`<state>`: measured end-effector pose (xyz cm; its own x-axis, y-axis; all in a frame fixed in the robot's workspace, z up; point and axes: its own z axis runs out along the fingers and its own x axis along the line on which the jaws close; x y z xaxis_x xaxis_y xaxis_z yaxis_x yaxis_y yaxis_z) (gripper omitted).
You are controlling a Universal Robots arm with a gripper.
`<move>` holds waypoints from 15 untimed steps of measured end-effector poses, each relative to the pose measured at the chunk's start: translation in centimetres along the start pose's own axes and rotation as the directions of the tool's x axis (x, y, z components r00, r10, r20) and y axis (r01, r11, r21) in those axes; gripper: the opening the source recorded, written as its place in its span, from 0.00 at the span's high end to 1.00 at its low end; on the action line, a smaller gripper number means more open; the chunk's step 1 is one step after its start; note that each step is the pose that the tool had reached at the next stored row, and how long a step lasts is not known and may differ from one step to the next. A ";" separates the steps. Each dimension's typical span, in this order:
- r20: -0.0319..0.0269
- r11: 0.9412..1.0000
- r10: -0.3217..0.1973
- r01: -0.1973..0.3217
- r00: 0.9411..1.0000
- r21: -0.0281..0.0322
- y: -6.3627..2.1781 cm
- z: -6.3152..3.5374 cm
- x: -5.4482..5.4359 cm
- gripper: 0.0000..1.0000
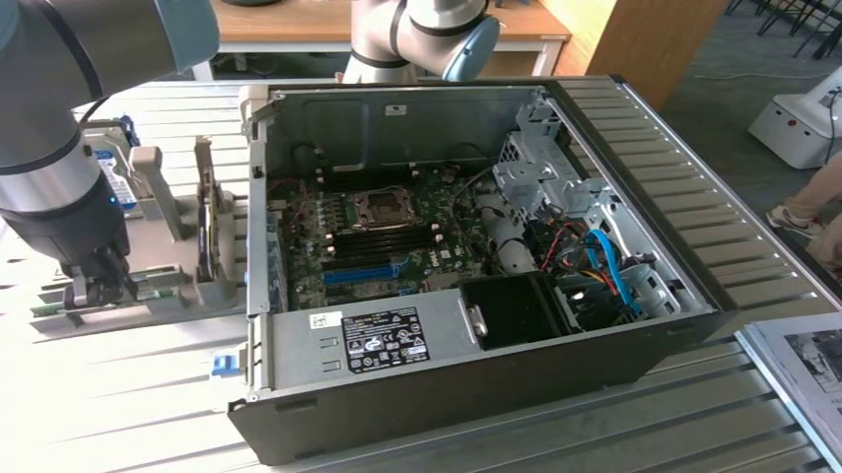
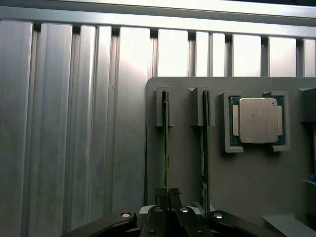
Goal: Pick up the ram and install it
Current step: 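Pick up the ram and move it above insertion slot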
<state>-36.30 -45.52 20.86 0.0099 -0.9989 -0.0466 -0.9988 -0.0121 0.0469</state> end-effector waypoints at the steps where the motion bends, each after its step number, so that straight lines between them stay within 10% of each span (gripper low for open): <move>1: 0.000 1.000 0.000 0.000 1.000 0.000 0.00 0.00 0.0 0.88; 15: 0.000 1.000 0.000 0.000 1.000 0.000 0.03 -0.68 0.0 0.88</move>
<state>-36.29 -45.53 21.53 0.0100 -0.9989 -0.0466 -0.9988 -0.0121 0.0468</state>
